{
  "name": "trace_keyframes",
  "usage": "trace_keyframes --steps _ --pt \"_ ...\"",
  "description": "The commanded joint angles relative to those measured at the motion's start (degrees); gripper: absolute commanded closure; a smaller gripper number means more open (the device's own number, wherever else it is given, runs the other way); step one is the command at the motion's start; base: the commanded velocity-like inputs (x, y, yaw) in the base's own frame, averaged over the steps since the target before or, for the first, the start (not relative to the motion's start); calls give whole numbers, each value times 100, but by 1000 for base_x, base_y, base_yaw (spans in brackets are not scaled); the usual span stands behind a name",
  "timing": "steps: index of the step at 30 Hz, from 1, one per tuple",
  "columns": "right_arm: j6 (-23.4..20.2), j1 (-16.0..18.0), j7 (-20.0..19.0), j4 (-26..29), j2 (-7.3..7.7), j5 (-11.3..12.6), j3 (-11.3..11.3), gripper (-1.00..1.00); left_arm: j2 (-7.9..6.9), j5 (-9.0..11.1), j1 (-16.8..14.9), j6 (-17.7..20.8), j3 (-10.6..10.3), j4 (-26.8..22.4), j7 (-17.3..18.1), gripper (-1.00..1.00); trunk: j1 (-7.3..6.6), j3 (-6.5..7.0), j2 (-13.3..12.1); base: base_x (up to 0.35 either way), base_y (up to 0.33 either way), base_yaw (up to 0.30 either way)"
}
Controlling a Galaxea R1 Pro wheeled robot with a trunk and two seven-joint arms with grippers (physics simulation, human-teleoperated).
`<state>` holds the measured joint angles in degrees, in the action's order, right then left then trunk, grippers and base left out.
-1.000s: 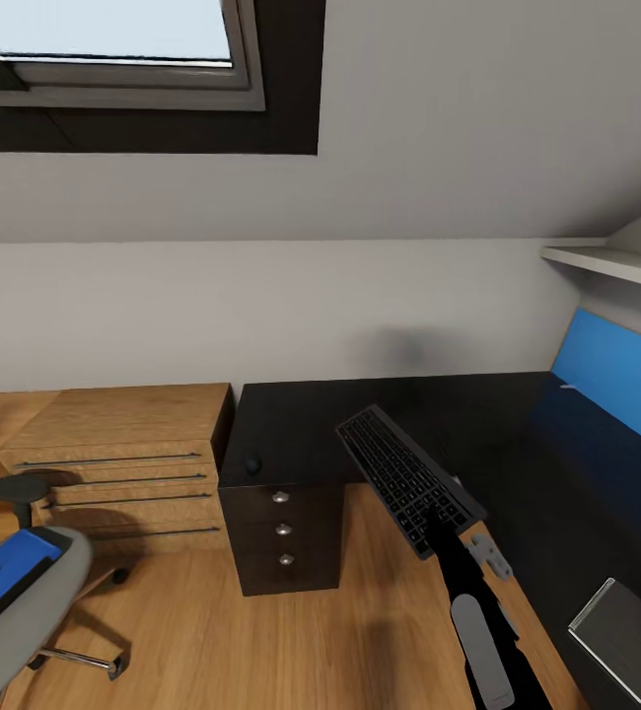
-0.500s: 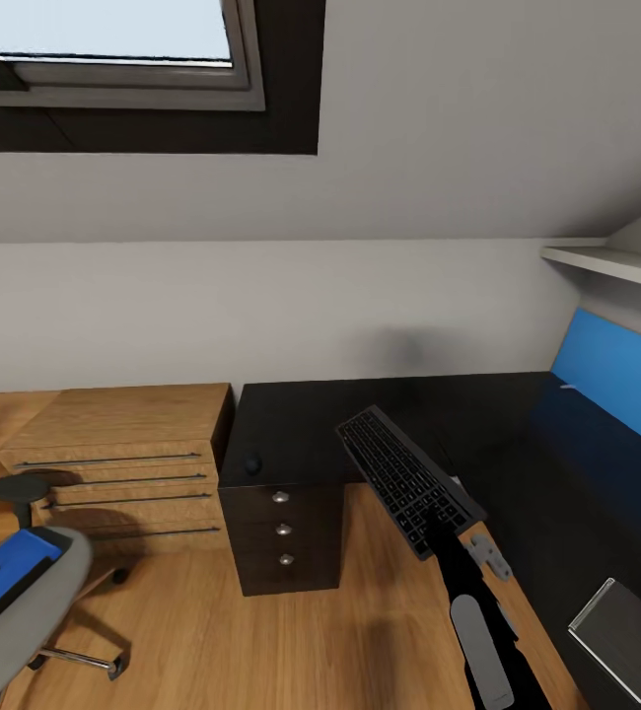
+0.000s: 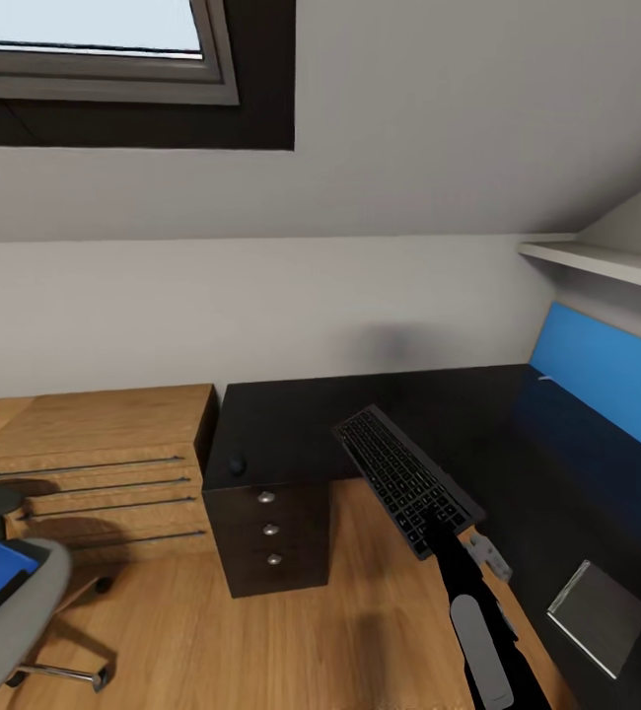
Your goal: In the bedroom, organize the workspace by keeping the computer under the desk, ensuring the monitor is on the desk, placing the keyboard on the desk next to the monitor, placing the mouse on the desk next to the keyboard, moving the folder from the swivel chair onto the desk next to the mouse, stacking the notebook on top of the folder with the pen on top of the notebook, and positioning the swivel chair next to the desk.
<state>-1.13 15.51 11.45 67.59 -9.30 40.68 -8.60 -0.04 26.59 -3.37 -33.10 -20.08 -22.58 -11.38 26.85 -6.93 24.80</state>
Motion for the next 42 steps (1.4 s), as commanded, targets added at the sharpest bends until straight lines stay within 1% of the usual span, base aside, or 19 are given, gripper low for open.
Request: trace_keyframes --steps 1,14,19,26,28,30,31,36,42 --pt "-10 5 -2 9 -4 52 -7 100 -5 23 -5 -21 -49 0 -49 -100 3 -16 12 0 0 -229" --pt "-10 5 -6 8 -2 50 -10 100 -5 21 -5 -24 -49 0 -49 -100 3 -73 12 0 0 -207" --pt "-19 5 -3 8 -2 53 -10 100 -5 21 -5 -29 -49 0 -49 -100 3 -80 12 41 27 -59" --pt "-35 5 5 10 -8 54 0 100 -5 21 -5 -30 -49 0 -49 -100 3 -82 12 194 164 -11" --pt "-44 5 5 9 -9 54 52 100 -5 21 -5 -30 -49 0 -49 -100 3 -82 12 236 200 -2" --pt "-48 5 6 13 5 51 264 100 -5 21 -5 -30 -49 0 -49 -100 3 -82 12 229 168 -1" --pt "-45 5 6 14 9 49 311 100 -5 21 -5 -30 -49 0 -49 -100 3 -82 12 218 130 0" --pt "-16 5 -7 12 12 35 377 100 -5 21 -5 -30 -49 0 -49 -100 3 -82 12 177 66 0" --pt "-10 5 -8 9 21 32 390 100 -5 21 -5 -27 -49 0 -49 -100 3 -82 12 59 11 0"
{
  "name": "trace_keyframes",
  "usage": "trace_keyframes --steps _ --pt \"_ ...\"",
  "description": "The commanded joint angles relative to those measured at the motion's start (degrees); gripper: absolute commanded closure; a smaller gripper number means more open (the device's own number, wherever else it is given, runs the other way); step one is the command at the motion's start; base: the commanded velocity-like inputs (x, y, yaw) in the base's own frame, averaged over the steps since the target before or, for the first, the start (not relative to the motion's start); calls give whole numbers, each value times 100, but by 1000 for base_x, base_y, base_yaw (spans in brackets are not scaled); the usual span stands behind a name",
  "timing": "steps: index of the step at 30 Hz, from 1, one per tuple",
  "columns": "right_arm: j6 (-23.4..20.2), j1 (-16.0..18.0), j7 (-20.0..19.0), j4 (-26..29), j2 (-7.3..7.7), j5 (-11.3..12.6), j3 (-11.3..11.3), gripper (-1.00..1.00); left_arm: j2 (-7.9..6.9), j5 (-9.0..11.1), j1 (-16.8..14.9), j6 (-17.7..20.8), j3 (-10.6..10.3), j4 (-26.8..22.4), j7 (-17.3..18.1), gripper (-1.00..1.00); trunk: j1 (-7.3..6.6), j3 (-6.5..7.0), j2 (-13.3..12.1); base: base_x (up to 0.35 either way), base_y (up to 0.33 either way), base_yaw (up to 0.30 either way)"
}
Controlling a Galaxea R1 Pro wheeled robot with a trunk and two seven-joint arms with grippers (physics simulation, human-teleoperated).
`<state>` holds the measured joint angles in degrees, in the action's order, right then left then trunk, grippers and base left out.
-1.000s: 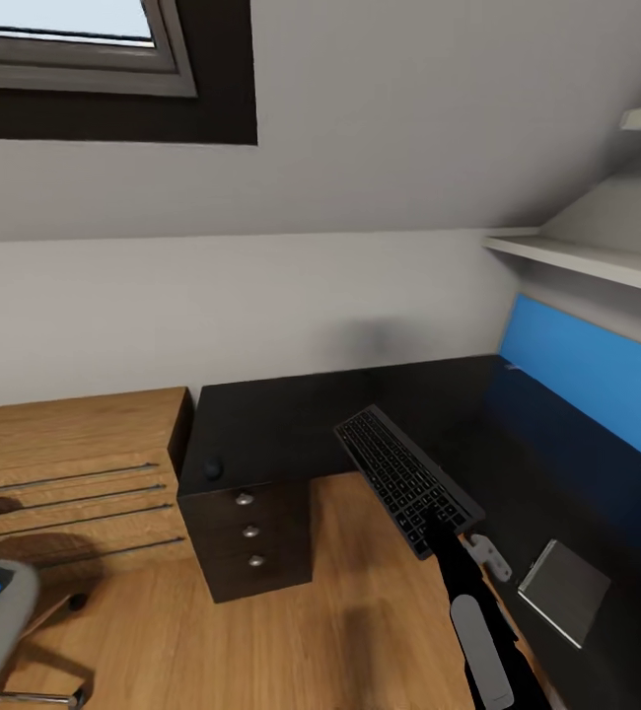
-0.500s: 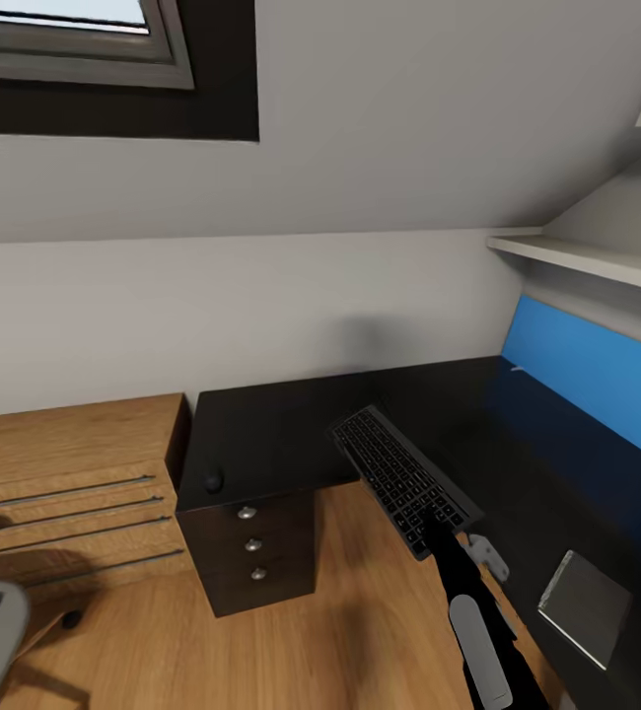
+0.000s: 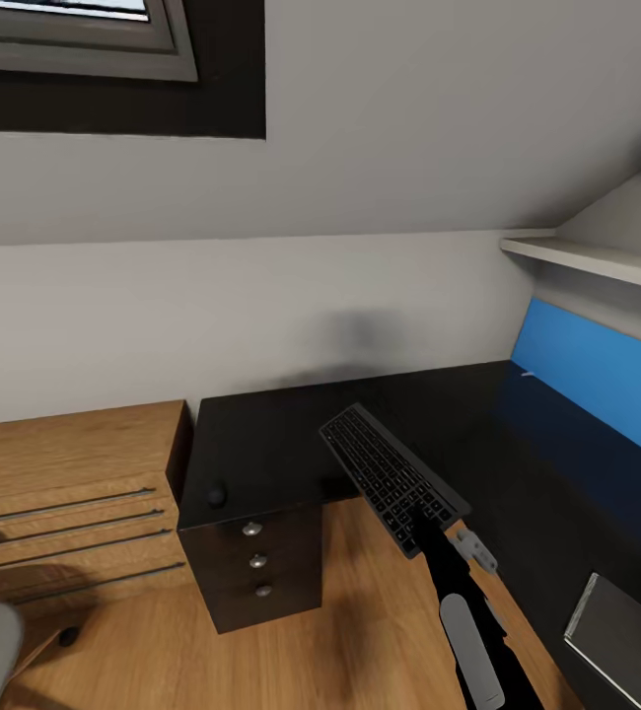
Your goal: In the bedroom, organize the workspace by keeping the computer under the desk, ensuring the monitor is on the desk, placing the keyboard on the desk next to the monitor, placing the mouse on the desk next to the keyboard, moving the folder from the swivel chair onto the desk next to the mouse, stacking the notebook on top of the folder with the pen on top of the notebook, and positioning the swivel chair next to the desk.
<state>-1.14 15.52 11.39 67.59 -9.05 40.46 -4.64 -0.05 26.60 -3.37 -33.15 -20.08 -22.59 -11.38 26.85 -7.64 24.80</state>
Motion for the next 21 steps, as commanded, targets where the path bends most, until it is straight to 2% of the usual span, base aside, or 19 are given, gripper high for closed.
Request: trace_keyframes --steps 1,6,13,15,18,21 --pt "-9 4 1 5 -2 57 -8 100 -4 20 -6 -23 -48 0 -49 -100 3 -12 11 11 2 0" --pt "33 -2 21 -2 -18 51 -7 100 -4 20 -6 -23 -48 0 -49 -100 3 -12 11 4 1 0" --pt "767 -5 54 -165 -65 124 10 100 -3 20 -6 -22 -48 0 -49 -100 3 -12 11 0 0 0" --pt "873 -5 55 -208 -76 256 17 100 1 20 -6 -22 -48 0 -49 -100 3 -12 11 0 0 0" --pt "942 -5 54 -231 -88 586 31 100 5 20 -6 -24 -48 0 -49 -100 3 -12 11 0 0 0" --pt "980 -5 50 -247 -94 1078 129 100 11 20 -6 -23 -48 0 -49 -100 3 -12 11 0 0 0"
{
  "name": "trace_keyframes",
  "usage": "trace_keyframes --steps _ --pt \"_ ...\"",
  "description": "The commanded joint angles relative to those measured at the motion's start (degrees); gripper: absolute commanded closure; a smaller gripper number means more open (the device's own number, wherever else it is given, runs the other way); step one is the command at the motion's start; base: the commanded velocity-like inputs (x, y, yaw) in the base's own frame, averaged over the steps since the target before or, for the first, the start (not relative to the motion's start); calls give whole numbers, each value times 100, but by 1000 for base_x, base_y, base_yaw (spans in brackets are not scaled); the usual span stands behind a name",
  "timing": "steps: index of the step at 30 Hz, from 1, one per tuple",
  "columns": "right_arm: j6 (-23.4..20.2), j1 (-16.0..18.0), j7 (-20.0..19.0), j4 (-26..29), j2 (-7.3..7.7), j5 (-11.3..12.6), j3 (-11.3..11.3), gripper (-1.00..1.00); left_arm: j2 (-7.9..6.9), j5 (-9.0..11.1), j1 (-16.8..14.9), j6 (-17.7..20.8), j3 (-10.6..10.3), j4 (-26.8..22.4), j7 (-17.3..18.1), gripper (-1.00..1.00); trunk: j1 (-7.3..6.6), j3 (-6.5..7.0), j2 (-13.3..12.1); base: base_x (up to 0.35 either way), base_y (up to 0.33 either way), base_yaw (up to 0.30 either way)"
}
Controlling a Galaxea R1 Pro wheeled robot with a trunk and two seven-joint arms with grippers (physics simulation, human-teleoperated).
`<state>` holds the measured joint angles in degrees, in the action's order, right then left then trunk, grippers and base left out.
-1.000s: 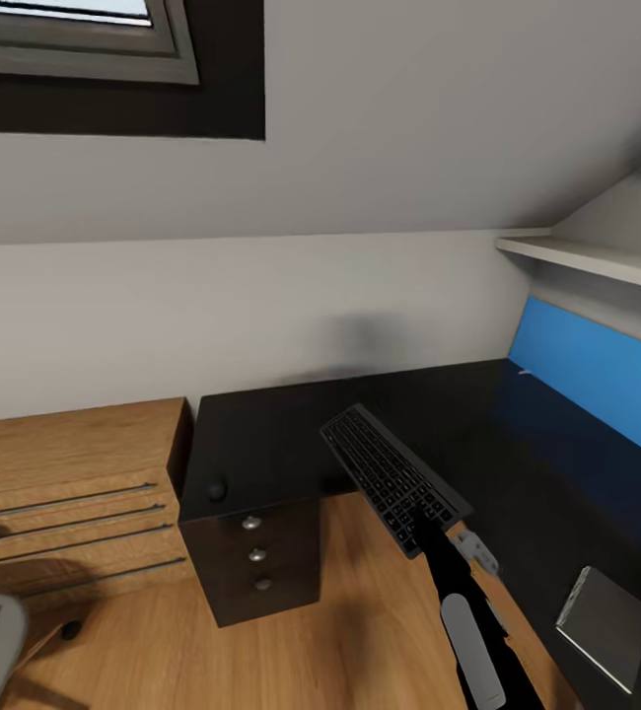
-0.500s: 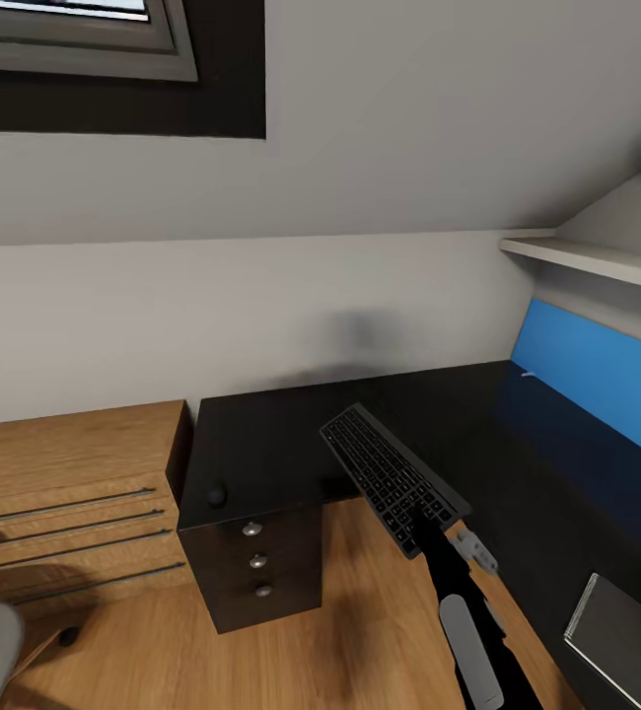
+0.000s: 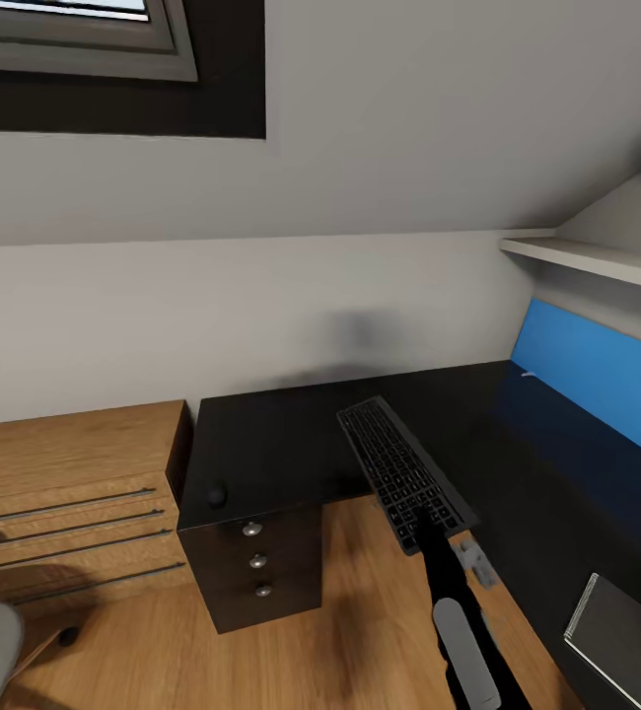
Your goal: In the bedroom, organize the workspace by keeping the computer under the desk, ensuring the monitor is on the desk, placing the keyboard on the desk next to the monitor, placing the mouse on the desk next to the keyboard, moving the folder from the swivel chair onto the desk next to the mouse, stacking the notebook on top of the folder with the pen on top of the notebook, and positioning the swivel chair next to the desk.
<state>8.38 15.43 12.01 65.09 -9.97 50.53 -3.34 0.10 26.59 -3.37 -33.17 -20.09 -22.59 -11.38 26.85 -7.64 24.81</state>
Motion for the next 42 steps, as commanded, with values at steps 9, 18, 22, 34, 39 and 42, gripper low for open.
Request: trace_keyframes --steps 9,18,22,34,39,42 --pt "45 5 -21 -31 -2 953 152 100 14 21 -6 -19 -56 28 -49 -100 3 -12 11 0 0 0" --pt "34 4 -39 -40 -2 1551 165 100 16 21 -6 -23 -57 35 -49 -100 3 -12 11 0 0 0" --pt "32 4 -40 -46 -2 1588 166 100 16 16 -6 -23 -59 35 -43 -100 3 -12 11 0 0 0" --pt "27 4 -46 -332 -2 1609 184 100 16 13 -6 -23 -65 35 -42 -100 3 -12 11 84 52 0" --pt "6 4 -42 -349 -2 1609 182 100 16 14 -6 -23 -66 35 -41 -100 3 -12 11 109 57 0" --pt "1 4 -41 -353 -2 1609 185 100 16 13 -6 -23 -66 35 -40 -100 3 -12 11 30 15 0"
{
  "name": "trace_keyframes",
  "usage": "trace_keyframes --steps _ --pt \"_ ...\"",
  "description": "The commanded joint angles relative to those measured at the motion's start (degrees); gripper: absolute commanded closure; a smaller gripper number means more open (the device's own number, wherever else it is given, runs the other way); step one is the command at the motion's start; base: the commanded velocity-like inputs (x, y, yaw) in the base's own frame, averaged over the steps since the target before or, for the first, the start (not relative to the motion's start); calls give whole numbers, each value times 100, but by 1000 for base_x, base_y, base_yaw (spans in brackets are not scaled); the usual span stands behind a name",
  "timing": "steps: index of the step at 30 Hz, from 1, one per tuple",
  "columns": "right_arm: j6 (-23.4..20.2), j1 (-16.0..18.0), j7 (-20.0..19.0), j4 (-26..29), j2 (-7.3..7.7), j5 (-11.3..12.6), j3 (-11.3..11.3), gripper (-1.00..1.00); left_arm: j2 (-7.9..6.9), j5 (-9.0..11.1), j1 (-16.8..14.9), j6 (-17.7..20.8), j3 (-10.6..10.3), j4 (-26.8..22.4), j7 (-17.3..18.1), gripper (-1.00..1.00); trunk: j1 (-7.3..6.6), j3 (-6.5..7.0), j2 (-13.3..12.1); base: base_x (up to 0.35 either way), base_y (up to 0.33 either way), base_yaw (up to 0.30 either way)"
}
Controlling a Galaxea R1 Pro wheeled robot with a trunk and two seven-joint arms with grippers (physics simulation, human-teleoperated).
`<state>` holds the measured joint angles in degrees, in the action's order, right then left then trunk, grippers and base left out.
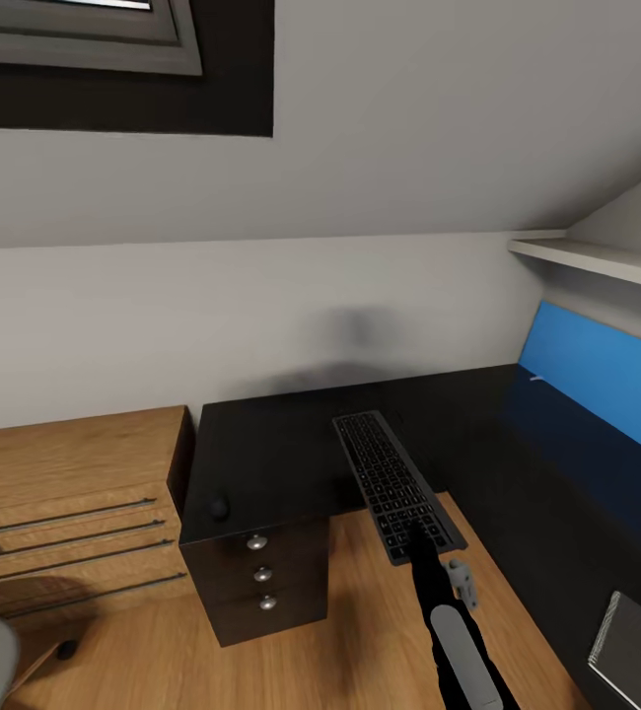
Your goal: In the bedroom, organize the workspace by keeping the computer under the desk, ensuring the monitor is on the desk, placing the keyboard on the desk next to the monitor, placing the mouse on the desk next to the keyboard, moving the folder from the swivel chair onto the desk next to the mouse, stacking the notebook on top of the folder with the pen on top of the notebook, and positioning the swivel chair next to the desk.
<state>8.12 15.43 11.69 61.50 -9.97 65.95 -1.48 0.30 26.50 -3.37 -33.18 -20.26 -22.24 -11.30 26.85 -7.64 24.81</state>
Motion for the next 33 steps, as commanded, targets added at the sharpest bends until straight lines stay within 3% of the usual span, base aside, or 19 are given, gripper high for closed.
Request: trace_keyframes --steps 1,33 --pt "26 4 -9 5 -3 67 1 100 -4 22 -6 -22 -49 1 -48 -100 3 -12 11 17 9 0" --pt "31 5 -72 29 -3 67 -54 100 -6 13 -6 -30 -49 1 -47 -100 3 -12 11 77 -24 0"
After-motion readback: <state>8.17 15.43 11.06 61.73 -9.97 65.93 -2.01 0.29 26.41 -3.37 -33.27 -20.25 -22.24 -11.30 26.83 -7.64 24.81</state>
